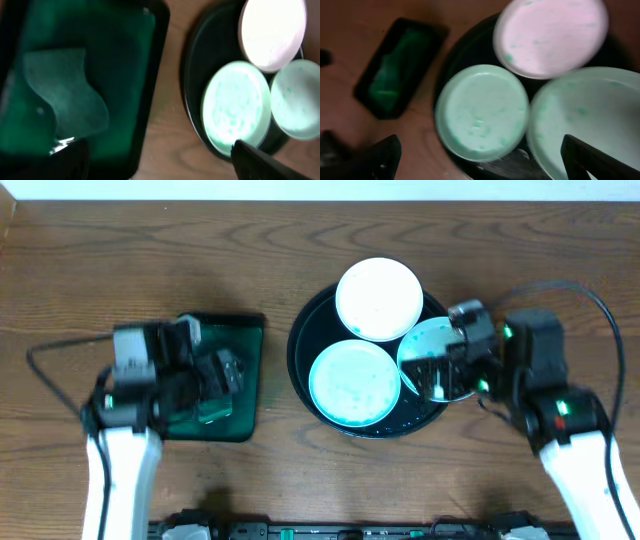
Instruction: Clean dirty plates on tray and stack at the side
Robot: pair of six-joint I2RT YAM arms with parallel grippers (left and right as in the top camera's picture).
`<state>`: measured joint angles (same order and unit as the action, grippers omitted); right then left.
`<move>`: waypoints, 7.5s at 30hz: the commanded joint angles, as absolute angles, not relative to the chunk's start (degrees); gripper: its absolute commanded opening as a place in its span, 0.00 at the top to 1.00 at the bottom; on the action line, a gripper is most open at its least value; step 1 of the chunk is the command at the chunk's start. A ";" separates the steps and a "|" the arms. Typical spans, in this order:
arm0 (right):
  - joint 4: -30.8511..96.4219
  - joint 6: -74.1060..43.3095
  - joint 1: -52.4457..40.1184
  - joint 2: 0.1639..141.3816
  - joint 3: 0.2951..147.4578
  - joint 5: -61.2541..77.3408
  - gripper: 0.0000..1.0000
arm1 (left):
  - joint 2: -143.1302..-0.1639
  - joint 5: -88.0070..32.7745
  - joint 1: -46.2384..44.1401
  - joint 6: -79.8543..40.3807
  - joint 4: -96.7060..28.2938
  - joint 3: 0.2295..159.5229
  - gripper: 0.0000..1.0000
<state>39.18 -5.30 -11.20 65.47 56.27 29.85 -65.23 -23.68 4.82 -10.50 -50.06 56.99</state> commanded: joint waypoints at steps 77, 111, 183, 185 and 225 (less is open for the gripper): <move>33.85 -17.12 -22.96 106.61 58.30 7.94 0.99 | -83.59 -13.93 -1.91 -18.50 -40.21 57.04 0.93; 34.04 -17.12 -22.96 106.61 58.30 7.94 0.99 | -112.16 -23.42 -30.00 -44.29 -19.79 58.22 0.93; 33.21 -11.73 -33.26 83.55 61.87 -23.51 0.99 | -83.37 1.98 2.61 -23.99 -47.97 55.66 0.93; 33.23 -11.70 -33.26 83.70 61.87 -23.49 0.99 | -83.37 1.98 2.61 -23.97 -47.97 55.66 0.93; 31.51 -14.17 -15.18 104.68 61.04 9.91 0.99 | -83.37 -0.73 2.61 -22.26 -47.53 55.66 0.93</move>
